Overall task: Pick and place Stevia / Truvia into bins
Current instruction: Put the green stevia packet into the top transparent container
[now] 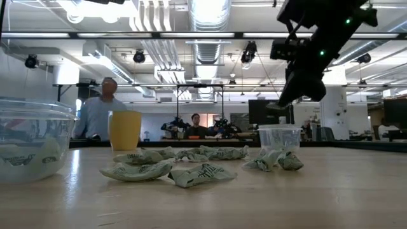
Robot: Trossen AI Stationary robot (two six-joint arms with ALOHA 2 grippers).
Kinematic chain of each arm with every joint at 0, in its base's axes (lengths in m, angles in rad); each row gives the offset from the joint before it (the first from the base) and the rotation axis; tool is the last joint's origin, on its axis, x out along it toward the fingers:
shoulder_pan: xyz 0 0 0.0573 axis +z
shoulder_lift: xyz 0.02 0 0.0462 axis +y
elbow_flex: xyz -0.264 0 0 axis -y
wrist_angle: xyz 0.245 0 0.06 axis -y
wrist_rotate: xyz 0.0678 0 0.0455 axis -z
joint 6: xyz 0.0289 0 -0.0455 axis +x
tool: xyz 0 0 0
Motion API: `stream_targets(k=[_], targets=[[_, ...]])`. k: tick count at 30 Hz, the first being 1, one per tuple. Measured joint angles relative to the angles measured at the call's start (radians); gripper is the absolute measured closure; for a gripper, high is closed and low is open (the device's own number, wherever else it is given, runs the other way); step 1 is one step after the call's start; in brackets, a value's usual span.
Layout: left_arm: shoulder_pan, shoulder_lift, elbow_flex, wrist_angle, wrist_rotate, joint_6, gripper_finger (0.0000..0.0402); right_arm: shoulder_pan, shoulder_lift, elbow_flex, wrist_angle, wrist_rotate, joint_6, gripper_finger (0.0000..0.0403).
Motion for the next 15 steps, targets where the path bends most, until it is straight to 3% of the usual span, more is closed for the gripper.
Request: stream_targets(k=[5,15], targets=[[0.006,0.0,0.0,0.0,0.0,0.0,0.0269,-0.034,0.03,-0.008,0.045,-0.054,-0.032,0.0394],[0.006,0.0,-0.005,0.0,0.0,0.0,0.0269,-0.053,0.039,-0.012,0.053,-0.055,-0.023,0.0394]])
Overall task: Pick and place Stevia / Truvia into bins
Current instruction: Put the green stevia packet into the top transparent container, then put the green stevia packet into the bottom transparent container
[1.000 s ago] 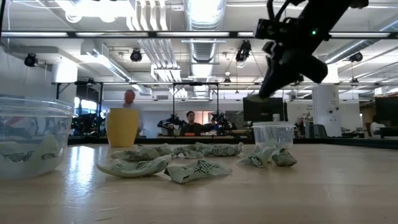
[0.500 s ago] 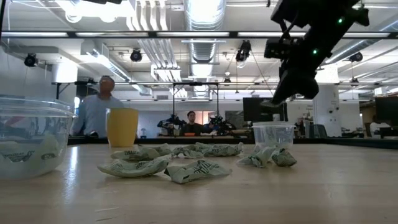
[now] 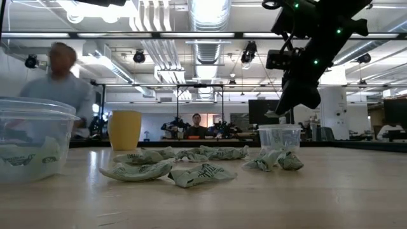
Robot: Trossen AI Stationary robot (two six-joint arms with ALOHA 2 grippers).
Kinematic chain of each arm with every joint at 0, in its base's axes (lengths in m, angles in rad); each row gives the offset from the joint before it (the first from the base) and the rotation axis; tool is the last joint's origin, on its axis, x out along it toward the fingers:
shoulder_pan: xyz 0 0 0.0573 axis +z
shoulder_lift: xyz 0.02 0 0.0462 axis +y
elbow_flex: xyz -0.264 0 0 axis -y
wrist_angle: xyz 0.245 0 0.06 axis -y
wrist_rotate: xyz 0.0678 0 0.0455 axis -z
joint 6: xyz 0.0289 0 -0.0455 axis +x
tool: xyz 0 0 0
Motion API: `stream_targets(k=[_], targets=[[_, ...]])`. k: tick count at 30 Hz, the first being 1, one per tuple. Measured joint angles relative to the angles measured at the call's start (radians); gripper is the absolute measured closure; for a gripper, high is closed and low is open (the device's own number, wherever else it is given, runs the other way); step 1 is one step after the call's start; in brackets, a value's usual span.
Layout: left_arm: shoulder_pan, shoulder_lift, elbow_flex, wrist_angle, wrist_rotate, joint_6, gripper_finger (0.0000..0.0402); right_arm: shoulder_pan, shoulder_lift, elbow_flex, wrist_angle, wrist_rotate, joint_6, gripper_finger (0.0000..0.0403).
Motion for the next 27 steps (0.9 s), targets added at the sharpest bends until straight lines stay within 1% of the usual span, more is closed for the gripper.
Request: stream_targets(k=[5,14,18,24,27], targets=[[0.0,0.0,-0.001,0.0,0.0,0.0,0.0269,0.0,0.0,-0.013,0.003,0.001,0.017,0.0385],[0.0,0.0,-0.001,0.003,0.0,0.0,0.0269,-0.004,0.0,-0.023,0.006,0.005,0.008,0.0333],[0.001,0.0,-0.003,0.003,0.0,0.0,0.0269,-0.003,-0.003,-0.012,0.006,0.005,-0.009,0.0317],[0.044,0.0,-0.027,-0.001,0.003,-0.004,0.0269,0.009,-0.019,0.007,0.005,0.004,-0.016,0.0313],[0.09,0.0,-0.04,-0.002,0.041,-0.048,0.0269,0.034,-0.038,0.011,0.005,0.004,-0.032,0.0319]])
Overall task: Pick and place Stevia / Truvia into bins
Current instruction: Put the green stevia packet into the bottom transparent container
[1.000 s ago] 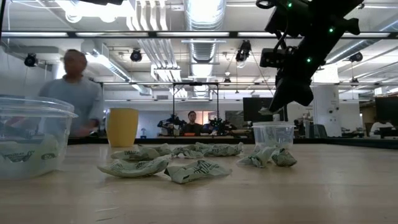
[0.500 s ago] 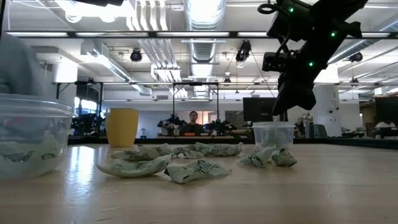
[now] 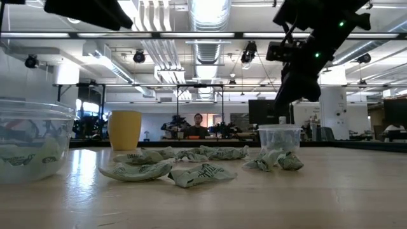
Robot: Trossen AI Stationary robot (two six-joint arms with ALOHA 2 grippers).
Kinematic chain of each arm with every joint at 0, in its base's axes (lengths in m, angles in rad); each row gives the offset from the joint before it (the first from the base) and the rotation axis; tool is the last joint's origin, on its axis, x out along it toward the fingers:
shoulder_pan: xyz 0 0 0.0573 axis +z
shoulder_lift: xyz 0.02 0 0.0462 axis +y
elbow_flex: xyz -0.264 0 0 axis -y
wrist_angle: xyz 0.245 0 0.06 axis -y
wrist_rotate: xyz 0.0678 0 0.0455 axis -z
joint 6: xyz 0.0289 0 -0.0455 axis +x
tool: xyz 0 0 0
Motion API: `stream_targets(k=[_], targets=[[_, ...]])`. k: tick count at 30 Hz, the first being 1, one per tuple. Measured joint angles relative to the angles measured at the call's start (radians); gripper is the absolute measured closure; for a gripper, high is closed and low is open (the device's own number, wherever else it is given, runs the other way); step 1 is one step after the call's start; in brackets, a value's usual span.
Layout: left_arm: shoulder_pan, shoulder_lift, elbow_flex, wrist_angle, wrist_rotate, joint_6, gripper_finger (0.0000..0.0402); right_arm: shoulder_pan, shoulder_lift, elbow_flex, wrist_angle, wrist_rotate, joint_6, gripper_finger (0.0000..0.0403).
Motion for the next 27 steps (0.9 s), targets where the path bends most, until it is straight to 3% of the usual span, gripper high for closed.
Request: stream_targets(k=[7,19,27], targets=[[0.131,0.0,-0.026,0.04,0.178,-0.059,0.0269,0.081,-0.066,0.004,0.0,-0.001,-0.022,0.0332],[0.295,0.008,-0.032,0.155,0.214,-0.068,0.0269,0.272,-0.246,0.004,0.001,-0.002,-0.025,0.0335],[0.485,0.112,0.016,0.191,0.47,0.07,0.0269,0.394,-0.327,0.004,0.019,-0.001,-0.026,0.0335]])
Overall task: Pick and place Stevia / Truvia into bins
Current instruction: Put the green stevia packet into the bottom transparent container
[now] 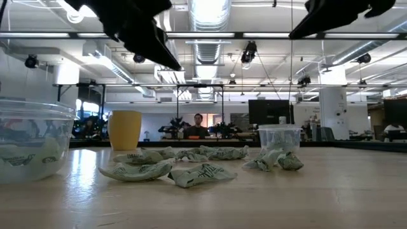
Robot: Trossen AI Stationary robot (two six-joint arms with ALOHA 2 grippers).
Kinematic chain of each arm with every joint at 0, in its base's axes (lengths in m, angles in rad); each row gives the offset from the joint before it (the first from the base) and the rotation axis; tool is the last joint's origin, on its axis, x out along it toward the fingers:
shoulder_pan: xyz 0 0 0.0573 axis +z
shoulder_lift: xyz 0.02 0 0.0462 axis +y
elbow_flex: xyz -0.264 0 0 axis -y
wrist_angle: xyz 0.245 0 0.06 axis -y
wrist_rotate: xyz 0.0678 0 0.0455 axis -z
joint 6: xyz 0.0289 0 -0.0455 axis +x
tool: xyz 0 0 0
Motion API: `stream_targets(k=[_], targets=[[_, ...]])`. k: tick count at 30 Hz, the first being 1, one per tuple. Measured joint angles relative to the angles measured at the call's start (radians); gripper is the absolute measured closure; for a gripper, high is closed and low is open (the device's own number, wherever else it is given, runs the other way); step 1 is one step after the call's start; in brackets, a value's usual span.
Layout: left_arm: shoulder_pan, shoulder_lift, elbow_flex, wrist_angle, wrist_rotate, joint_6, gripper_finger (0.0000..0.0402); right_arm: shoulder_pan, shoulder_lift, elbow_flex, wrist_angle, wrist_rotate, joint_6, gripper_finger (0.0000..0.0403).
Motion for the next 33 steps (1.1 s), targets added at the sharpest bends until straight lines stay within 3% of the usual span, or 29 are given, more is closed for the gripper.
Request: stream_targets(k=[10,20,33], targets=[[0.155,0.203,0.155,-0.018,0.165,0.116,0.0269,0.073,-0.015,0.0,0.002,0.0,0.0,0.0335],[0.263,0.411,0.259,-0.186,0.269,0.135,0.0269,0.075,-0.014,-0.001,0.002,0.0,0.004,0.0335],[0.287,0.486,0.261,-0.194,0.331,0.109,0.0269,0.075,-0.013,-0.003,0.002,0.0,0.01,0.0335]])
